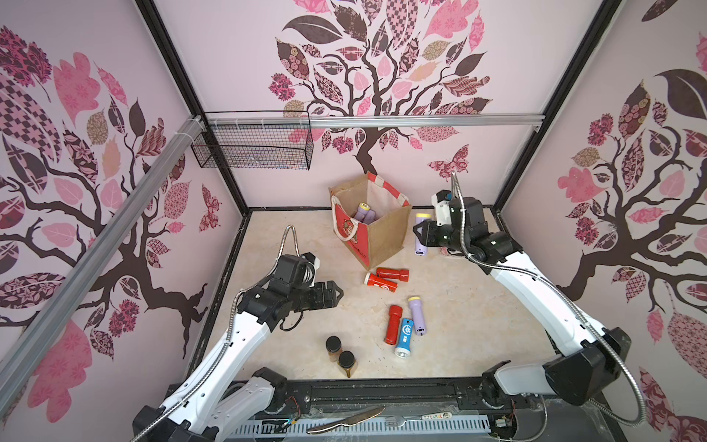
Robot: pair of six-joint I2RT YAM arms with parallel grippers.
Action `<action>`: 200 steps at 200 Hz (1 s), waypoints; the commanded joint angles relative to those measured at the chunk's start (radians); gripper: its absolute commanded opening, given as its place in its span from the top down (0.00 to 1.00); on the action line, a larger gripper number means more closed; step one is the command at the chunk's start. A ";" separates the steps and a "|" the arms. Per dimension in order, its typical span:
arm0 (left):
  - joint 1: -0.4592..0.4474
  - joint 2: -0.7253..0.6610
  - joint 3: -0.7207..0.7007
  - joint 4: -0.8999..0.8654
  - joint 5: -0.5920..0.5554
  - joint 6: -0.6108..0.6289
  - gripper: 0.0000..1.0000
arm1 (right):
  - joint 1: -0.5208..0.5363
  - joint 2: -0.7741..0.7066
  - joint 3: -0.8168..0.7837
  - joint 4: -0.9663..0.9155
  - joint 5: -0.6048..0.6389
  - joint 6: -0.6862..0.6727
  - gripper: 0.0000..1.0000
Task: Put the flashlights into the tote bags
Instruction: Pick up the flashlight from the center of the board, then place the flashlight in the canvas bag.
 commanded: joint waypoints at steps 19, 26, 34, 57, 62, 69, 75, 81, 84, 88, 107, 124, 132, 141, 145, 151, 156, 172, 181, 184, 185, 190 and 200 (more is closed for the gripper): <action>0.002 0.019 0.077 -0.041 -0.012 0.007 0.14 | -0.002 0.142 0.155 0.130 -0.049 -0.006 1.00; 0.003 0.020 0.081 -0.045 -0.009 0.005 0.14 | -0.002 0.167 0.181 0.143 -0.061 -0.002 1.00; 0.003 0.018 0.082 -0.052 -0.013 0.004 0.14 | -0.002 0.197 0.210 0.160 -0.073 0.004 1.00; 0.003 0.016 0.086 -0.068 -0.022 -0.006 0.14 | -0.002 0.274 0.284 0.205 -0.102 0.021 1.00; 0.003 0.018 0.087 -0.070 -0.021 -0.007 0.14 | -0.001 0.288 0.298 0.217 -0.108 0.027 1.00; 0.003 0.020 0.089 -0.072 -0.021 -0.009 0.14 | -0.002 0.310 0.316 0.231 -0.113 0.035 1.00; 0.003 0.024 0.092 -0.075 -0.020 -0.009 0.14 | -0.002 0.329 0.332 0.244 -0.119 0.041 1.00; 0.003 0.024 0.093 -0.078 -0.020 -0.010 0.14 | -0.001 0.345 0.351 0.254 -0.122 0.047 1.00; 0.003 0.025 0.095 -0.081 -0.022 -0.010 0.14 | -0.002 0.355 0.358 0.259 -0.123 0.050 1.00; 0.003 0.028 0.095 -0.082 -0.024 -0.010 0.14 | -0.003 0.366 0.367 0.267 -0.127 0.056 1.00; 0.003 0.029 0.096 -0.086 -0.025 -0.016 0.14 | -0.002 0.415 0.405 0.299 -0.135 0.081 1.00; 0.003 0.030 0.095 -0.087 -0.024 -0.020 0.14 | -0.001 0.457 0.443 0.328 -0.148 0.106 1.00; 0.003 0.032 0.095 -0.088 -0.024 -0.023 0.14 | 0.000 0.482 0.471 0.331 -0.155 0.118 1.00; 0.003 0.033 0.095 -0.087 -0.025 -0.023 0.14 | 0.002 0.511 0.511 0.334 -0.161 0.124 1.00; 0.003 0.034 0.095 -0.087 -0.026 -0.023 0.14 | 0.005 0.525 0.526 0.333 -0.161 0.123 1.00; 0.003 0.035 0.095 -0.088 -0.027 -0.024 0.14 | 0.009 0.542 0.552 0.329 -0.157 0.121 1.00; 0.003 0.036 0.096 -0.087 -0.027 -0.025 0.14 | 0.011 0.560 0.576 0.324 -0.154 0.119 1.00; 0.003 0.041 0.096 -0.084 -0.028 -0.024 0.14 | 0.014 0.608 0.619 0.318 -0.144 0.123 1.00; 0.003 0.043 0.098 -0.083 -0.028 -0.024 0.14 | 0.016 0.631 0.638 0.321 -0.139 0.127 1.00; 0.003 0.044 0.098 -0.083 -0.028 -0.024 0.14 | 0.016 0.640 0.644 0.320 -0.135 0.126 1.00; 0.003 0.046 0.098 -0.082 -0.028 -0.024 0.14 | 0.017 0.642 0.645 0.321 -0.133 0.126 1.00; 0.003 0.048 0.099 -0.078 -0.028 -0.024 0.14 | 0.016 0.656 0.652 0.321 -0.129 0.128 1.00; 0.003 0.050 0.102 -0.077 -0.025 -0.024 0.14 | 0.018 0.685 0.672 0.317 -0.120 0.131 1.00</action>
